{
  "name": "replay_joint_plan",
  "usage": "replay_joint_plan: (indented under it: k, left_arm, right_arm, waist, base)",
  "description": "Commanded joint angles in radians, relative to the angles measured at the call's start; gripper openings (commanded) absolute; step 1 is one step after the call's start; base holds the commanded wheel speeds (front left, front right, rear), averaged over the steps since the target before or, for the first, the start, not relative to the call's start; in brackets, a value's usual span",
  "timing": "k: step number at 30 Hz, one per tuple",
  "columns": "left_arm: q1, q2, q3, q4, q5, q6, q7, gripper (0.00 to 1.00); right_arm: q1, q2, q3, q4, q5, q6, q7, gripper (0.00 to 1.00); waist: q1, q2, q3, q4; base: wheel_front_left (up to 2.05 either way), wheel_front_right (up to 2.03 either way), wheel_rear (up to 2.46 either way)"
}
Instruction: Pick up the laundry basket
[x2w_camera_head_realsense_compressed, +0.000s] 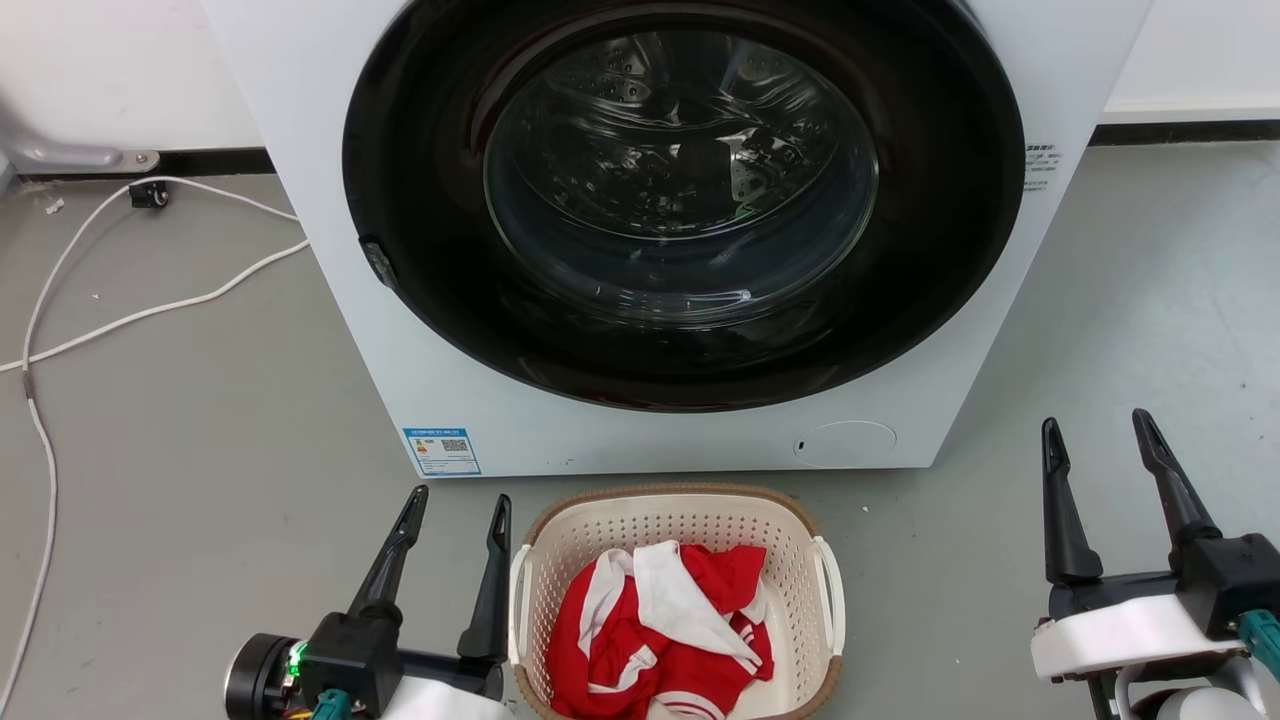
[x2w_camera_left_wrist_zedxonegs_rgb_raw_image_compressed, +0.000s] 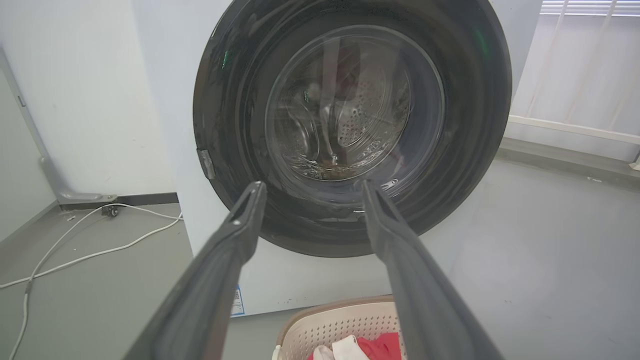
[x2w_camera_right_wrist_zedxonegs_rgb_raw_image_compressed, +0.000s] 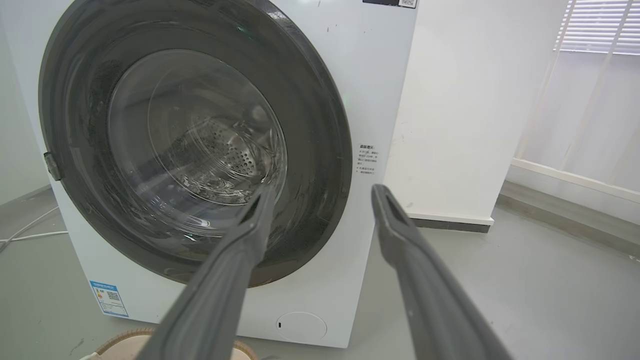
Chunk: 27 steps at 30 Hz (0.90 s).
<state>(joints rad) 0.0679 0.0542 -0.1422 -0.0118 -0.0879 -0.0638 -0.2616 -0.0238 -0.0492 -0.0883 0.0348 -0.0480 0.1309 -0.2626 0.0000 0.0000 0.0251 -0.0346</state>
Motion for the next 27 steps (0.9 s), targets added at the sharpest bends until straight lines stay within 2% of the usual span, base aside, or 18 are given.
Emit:
replay_joint_plan:
  k: [1, 10, 20, 27]
  left_arm:
    - [0.004, -0.001, 0.006, 0.001, 0.006, -0.004, -0.005, 1.00]
    - [-0.003, -0.004, -0.004, -0.003, 0.047, -0.013, -0.004, 1.00]
    - [-0.001, -0.003, 0.005, 0.000, 0.009, 0.003, -0.004, 1.00]
    - [0.001, -0.003, 0.002, 0.020, -0.004, -0.003, -0.004, 1.00]
  right_arm:
    - [-0.003, -0.002, 0.000, 0.000, -0.001, 0.000, -0.003, 1.00]
    - [-0.008, -0.002, -0.003, 0.003, 0.001, 0.000, -0.003, 1.00]
    - [-0.013, -0.002, -0.002, 0.007, 0.010, 0.000, -0.003, 1.00]
    - [-0.007, -0.002, 0.003, 0.016, 0.009, 0.000, -0.003, 1.00]
  waist:
    - [0.0000, 0.0000, 0.001, 0.001]
    - [0.0000, 0.0000, 0.001, 0.005]
    - [0.0000, 0.0000, 0.003, 0.004]
    - [0.0000, 0.0000, 0.008, 0.005]
  base:
    - [0.00, 0.00, 0.00]
    - [0.00, 0.00, 0.00]
    - [0.00, 0.00, 0.00]
    - [0.00, 0.00, 0.00]
